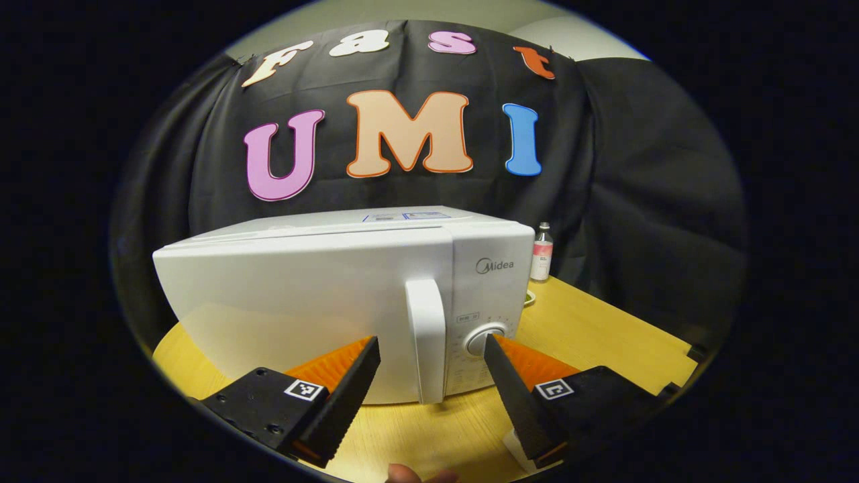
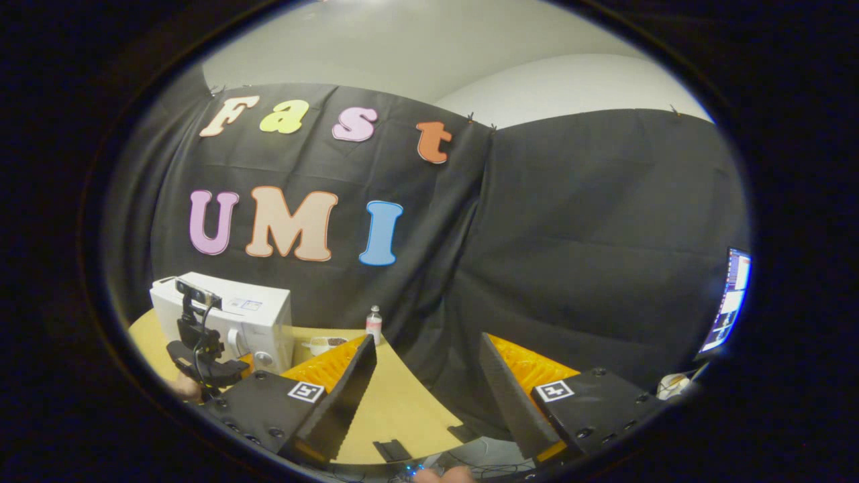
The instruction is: Open the microwave oven with the left hand, put the food in, and close the microwave oven.
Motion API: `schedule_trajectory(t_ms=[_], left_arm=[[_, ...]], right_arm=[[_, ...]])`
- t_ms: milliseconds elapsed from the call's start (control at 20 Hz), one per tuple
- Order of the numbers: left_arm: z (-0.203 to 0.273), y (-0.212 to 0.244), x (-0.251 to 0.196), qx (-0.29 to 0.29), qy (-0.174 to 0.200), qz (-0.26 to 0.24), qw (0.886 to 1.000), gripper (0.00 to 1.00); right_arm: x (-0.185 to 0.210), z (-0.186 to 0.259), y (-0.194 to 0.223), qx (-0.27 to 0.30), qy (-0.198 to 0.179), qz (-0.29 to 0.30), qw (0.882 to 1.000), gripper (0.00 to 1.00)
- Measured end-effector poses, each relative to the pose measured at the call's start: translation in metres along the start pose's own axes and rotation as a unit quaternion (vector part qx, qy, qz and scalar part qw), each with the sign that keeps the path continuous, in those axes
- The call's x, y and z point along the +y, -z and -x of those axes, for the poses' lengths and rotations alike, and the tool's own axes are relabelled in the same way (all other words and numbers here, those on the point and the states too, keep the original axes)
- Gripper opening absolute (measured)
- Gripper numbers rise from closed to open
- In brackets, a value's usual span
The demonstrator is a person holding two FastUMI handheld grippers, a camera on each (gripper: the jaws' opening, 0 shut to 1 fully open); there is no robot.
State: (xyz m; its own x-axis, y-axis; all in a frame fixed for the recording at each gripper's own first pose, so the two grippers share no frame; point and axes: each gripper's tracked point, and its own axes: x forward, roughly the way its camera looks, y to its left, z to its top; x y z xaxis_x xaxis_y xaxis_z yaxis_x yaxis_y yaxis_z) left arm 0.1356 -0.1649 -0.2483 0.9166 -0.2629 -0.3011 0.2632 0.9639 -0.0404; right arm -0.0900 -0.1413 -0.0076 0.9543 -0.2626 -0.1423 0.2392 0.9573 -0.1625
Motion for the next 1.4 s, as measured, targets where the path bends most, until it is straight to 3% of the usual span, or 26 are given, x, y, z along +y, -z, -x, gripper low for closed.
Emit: schedule_trajectory(t_ms=[150, 350, 400, 450, 500, 600, 700, 1150, 1250, 1400], left_arm=[[-0.005, -0.005, -0.006, -0.006, 0.005, -0.003, 1.000, 0.95], [-0.011, 0.002, -0.007, 0.008, 0.004, -0.005, 1.000, 0.82], [-0.013, 0.003, -0.003, 0.008, -0.003, -0.007, 1.000, 0.70], [-0.015, 0.004, 0.002, 0.011, -0.014, -0.010, 1.000, 0.64], [-0.017, 0.008, 0.009, 0.019, -0.030, -0.017, 0.999, 0.51], [-0.016, 0.007, 0.007, 0.014, -0.027, -0.026, 0.999, 0.28], [-0.014, 0.010, 0.006, 0.011, -0.027, -0.029, 0.999, 0.20], [-0.014, 0.012, 0.005, 0.025, 0.001, -0.062, 0.998, 0.06], [0.008, 0.020, 0.004, 0.036, 0.002, -0.040, 0.999, 0.05], [0.060, 0.022, 0.003, 0.004, 0.010, -0.062, 0.998, 0.04]], right_arm=[[-0.001, 0.003, 0.002, 0.003, 0.000, 0.001, 1.000, 0.97], [-0.006, 0.005, 0.005, 0.008, -0.002, 0.003, 1.000, 0.97], [-0.008, 0.005, 0.005, 0.008, -0.001, 0.002, 1.000, 0.97], [-0.009, 0.006, 0.007, 0.010, 0.000, 0.001, 1.000, 0.97], [-0.010, 0.006, 0.007, 0.012, 0.000, -0.001, 1.000, 0.97], [-0.012, 0.007, 0.011, 0.018, 0.001, -0.003, 1.000, 0.97], [-0.012, 0.009, 0.013, 0.022, -0.001, -0.006, 1.000, 0.97], [-0.003, 0.009, 0.016, 0.020, -0.010, -0.023, 1.000, 0.97], [0.000, 0.009, 0.014, 0.013, -0.011, -0.017, 1.000, 0.97], [0.007, 0.007, 0.015, 0.012, -0.014, -0.027, 0.999, 0.97]])
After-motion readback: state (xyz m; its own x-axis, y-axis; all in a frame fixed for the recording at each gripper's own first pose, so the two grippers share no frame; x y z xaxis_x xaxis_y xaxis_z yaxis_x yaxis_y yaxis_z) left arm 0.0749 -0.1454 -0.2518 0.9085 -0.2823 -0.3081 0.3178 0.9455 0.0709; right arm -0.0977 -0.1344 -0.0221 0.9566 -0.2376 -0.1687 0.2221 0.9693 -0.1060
